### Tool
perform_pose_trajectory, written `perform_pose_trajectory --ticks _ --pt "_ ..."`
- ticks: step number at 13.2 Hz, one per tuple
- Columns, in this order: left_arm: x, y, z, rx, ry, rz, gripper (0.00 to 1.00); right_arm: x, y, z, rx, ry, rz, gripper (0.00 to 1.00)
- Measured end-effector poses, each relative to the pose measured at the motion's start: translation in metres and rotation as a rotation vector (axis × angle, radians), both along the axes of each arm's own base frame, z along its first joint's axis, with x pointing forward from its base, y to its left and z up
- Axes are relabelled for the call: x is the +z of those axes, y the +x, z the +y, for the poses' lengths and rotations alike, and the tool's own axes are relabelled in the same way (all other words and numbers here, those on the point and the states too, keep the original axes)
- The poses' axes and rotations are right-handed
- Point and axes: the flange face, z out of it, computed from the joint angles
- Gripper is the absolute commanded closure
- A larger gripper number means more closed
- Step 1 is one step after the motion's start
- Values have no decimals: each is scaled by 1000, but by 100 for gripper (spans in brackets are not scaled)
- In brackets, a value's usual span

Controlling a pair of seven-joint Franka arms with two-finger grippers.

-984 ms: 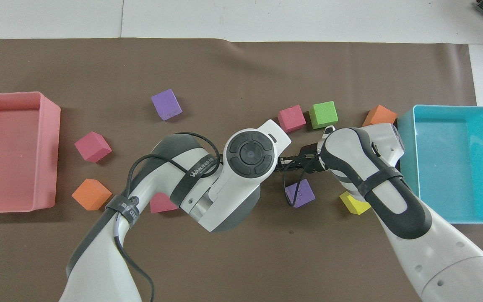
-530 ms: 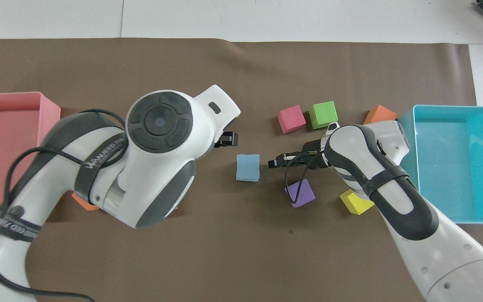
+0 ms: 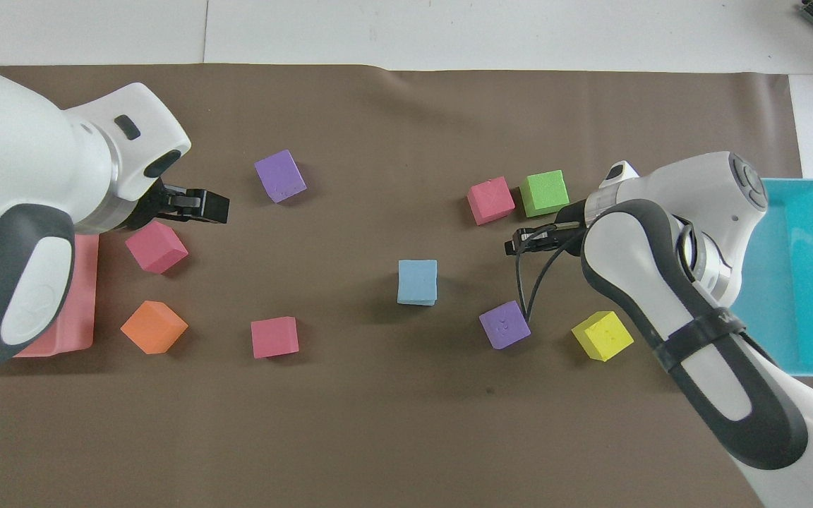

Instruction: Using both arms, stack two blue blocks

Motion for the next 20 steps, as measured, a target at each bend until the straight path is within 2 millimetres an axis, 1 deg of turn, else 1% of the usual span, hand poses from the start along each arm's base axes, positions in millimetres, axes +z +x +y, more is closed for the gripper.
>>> perform_pose_trajectory --ticks 1,2,4,5,6,8,10,11,14,16,17,19,20 --pt "7 0 15 -7 1 19 0 15 0 -4 -3 -46 -13 0" --pt "18 2 37 -9 -13 40 0 27 0 -12 -4 -82 -26 0" --pt "36 0 74 -9 -25 83 0 38 0 -35 18 -180 -41 0" --pt "41 -3 83 -6 -22 106 0 42 1 -49 32 -235 -45 0" --pt "46 -6 87 -4 -20 118 0 49 2 -63 43 -282 -40 0" --pt "64 -18 88 -7 -21 112 0 69 5 -89 55 -349 -23 0" --pt "79 -35 90 -7 -18 128 0 91 7 -108 51 -395 -36 0" --pt "83 -41 91 -7 -17 133 0 103 8 -116 39 -403 -52 0" --pt "83 -42 95 -1 -17 139 0 133 3 -142 -9 -406 -91 0" --pt "81 -41 99 7 -17 142 0 157 -7 -164 -48 -404 -98 0" --pt "81 -41 99 8 -17 142 0 168 -13 -172 -60 -405 -100 0" --pt "81 -41 100 10 -18 142 0 196 -26 -183 -58 -445 -86 0" --pt "81 -41 101 12 -18 142 0 215 -31 -185 -51 -471 -79 0"
